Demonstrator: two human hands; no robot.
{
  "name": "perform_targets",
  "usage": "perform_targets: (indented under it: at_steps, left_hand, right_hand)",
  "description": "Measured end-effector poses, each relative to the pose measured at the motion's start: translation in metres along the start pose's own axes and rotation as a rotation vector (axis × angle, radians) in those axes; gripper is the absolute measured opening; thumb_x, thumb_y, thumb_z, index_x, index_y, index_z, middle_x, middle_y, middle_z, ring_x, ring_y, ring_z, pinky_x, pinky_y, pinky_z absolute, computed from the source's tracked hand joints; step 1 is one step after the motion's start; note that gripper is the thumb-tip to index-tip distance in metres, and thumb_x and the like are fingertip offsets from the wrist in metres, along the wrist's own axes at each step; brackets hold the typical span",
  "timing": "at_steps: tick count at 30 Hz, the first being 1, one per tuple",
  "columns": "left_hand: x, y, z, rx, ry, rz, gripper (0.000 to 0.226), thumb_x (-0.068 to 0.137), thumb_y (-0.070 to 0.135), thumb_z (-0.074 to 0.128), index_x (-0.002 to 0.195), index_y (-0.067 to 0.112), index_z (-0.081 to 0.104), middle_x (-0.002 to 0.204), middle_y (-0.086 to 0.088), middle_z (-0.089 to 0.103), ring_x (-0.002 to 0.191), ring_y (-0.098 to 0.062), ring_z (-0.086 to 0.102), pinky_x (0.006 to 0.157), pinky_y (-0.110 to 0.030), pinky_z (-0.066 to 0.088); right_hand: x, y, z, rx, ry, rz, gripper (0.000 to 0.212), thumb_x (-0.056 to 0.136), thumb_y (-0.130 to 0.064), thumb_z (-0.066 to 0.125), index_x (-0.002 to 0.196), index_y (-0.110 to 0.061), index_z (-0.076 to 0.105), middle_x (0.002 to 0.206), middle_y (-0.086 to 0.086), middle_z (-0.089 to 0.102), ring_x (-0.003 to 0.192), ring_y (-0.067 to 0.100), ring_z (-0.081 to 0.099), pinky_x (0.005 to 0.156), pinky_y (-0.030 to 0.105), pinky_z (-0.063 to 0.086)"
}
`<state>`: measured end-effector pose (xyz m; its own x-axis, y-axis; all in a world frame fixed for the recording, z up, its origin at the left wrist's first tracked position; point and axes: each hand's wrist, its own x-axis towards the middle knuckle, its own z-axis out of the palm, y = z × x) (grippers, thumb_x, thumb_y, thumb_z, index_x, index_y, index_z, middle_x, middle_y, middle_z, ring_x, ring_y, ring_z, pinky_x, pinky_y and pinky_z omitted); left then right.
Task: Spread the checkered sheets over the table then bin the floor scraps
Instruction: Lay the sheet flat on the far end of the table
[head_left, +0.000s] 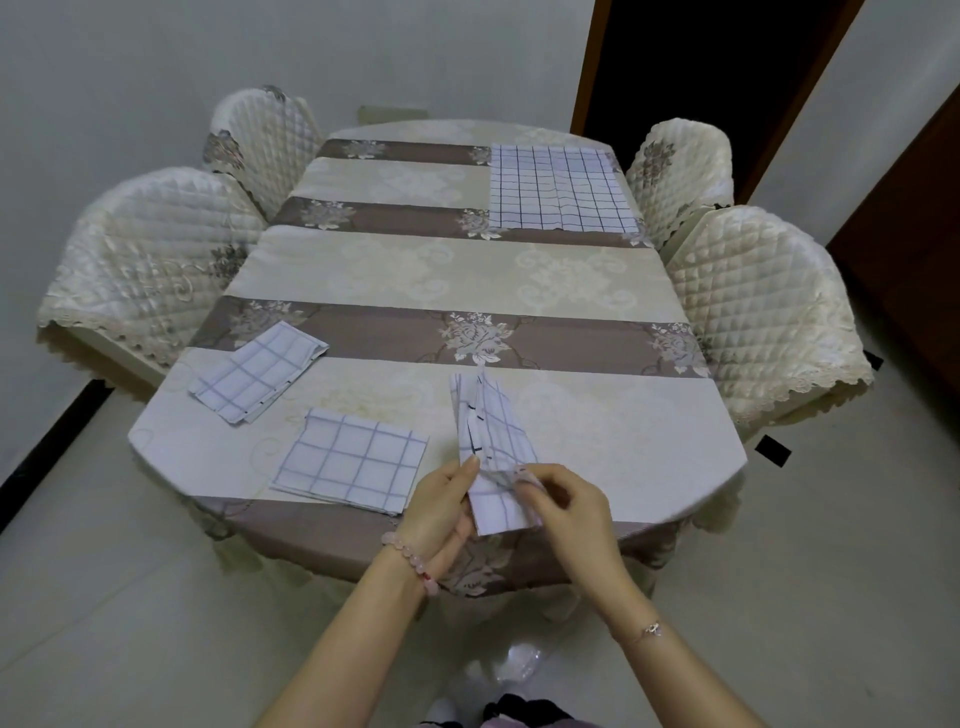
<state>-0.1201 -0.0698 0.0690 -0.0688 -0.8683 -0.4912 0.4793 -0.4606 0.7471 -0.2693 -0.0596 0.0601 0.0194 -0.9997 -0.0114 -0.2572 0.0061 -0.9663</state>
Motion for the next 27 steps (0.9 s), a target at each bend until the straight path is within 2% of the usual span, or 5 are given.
perform_targets:
  at_steps: [5, 11, 19, 23, 27]
  left_hand:
    - [0.009, 0.004, -0.025, 0.172, 0.139, 0.115, 0.023, 0.097, 0.017, 0.049, 0.107, 0.006, 0.066, 0.109, -0.014, 0.071, 0.102, -0.026, 0.067, 0.089, -0.039, 0.054]
    - [0.017, 0.003, -0.054, 0.210, 0.325, 0.192, 0.013, 0.091, 0.009, 0.059, 0.089, 0.014, 0.071, 0.080, 0.005, 0.076, 0.074, -0.007, 0.072, 0.058, -0.018, 0.055]
    - [0.026, -0.007, -0.052, 0.330, 0.334, 0.066, 0.021, 0.089, 0.007, 0.061, 0.109, 0.001, 0.061, 0.107, -0.018, 0.067, 0.098, -0.034, 0.064, 0.083, -0.045, 0.056]
    - [0.030, -0.009, -0.051, 0.234, 0.300, -0.053, 0.017, 0.092, 0.015, 0.057, 0.105, 0.005, 0.061, 0.097, -0.010, 0.072, 0.082, -0.020, 0.071, 0.059, -0.028, 0.059]
    - [0.040, -0.002, -0.047, 0.166, 0.300, -0.179, 0.032, 0.095, 0.022, 0.054, 0.117, 0.000, 0.057, 0.112, -0.014, 0.066, 0.102, -0.032, 0.064, 0.080, -0.042, 0.054]
  right_hand:
    - [0.022, 0.007, -0.021, 0.285, 0.154, 0.129, 0.012, 0.089, -0.011, 0.061, 0.077, -0.012, 0.062, 0.076, 0.000, 0.068, 0.076, 0.012, 0.063, 0.070, 0.027, 0.052]
    - [0.026, 0.034, -0.043, 0.486, 0.245, 0.351, 0.007, 0.088, -0.004, 0.060, 0.091, -0.008, 0.066, 0.096, 0.008, 0.074, 0.089, 0.017, 0.072, 0.068, 0.017, 0.057]
    - [0.019, 0.066, -0.055, 0.410, 0.198, 0.561, 0.016, 0.087, 0.000, 0.060, 0.102, -0.001, 0.064, 0.099, 0.014, 0.071, 0.090, 0.023, 0.068, 0.067, 0.022, 0.058]
    - [0.022, 0.073, -0.065, 0.270, 0.171, 0.554, 0.012, 0.087, -0.003, 0.061, 0.096, -0.009, 0.065, 0.094, 0.010, 0.071, 0.083, 0.019, 0.068, 0.056, 0.019, 0.056]
    - [0.036, 0.077, -0.079, 0.165, 0.097, 0.556, 0.015, 0.086, -0.007, 0.063, 0.101, -0.009, 0.065, 0.100, 0.012, 0.072, 0.092, 0.026, 0.068, 0.077, 0.036, 0.058]
